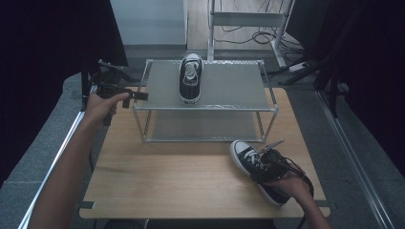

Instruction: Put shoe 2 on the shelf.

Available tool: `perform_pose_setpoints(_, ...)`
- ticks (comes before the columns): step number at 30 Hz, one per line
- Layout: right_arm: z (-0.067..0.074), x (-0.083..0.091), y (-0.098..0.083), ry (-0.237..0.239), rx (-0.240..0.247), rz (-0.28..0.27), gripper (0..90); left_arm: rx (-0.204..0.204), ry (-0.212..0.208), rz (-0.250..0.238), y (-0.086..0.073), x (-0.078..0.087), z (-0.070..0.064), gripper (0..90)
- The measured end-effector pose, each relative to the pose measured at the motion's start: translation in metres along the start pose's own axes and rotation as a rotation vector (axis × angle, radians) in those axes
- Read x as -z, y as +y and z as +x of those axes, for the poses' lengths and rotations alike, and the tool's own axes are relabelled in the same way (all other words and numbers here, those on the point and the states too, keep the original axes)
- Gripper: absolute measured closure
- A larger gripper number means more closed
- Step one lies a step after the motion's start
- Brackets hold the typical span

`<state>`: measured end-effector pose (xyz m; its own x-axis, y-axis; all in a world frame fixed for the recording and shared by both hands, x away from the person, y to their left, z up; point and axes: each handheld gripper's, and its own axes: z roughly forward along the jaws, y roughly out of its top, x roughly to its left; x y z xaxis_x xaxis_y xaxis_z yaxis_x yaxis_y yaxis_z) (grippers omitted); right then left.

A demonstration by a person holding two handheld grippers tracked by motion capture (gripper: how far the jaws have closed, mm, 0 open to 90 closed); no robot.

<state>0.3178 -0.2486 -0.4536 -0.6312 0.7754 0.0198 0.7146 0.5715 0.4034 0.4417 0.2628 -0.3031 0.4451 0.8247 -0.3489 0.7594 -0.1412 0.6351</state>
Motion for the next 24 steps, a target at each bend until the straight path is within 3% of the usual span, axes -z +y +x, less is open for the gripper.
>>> perform_pose_setpoints(7,-0.017,0.031,-0.018,-0.017,-0.049,-0.05,16.5,-0.002,-0.001,0.002,0.0,-0.001,0.0,15.0)
perform_pose_setpoints(24,-0.044,0.066,-0.046,-0.077,-0.151,-0.101,16.4,-0.007,0.001,0.0,0.002,0.0,-0.004,15.0)
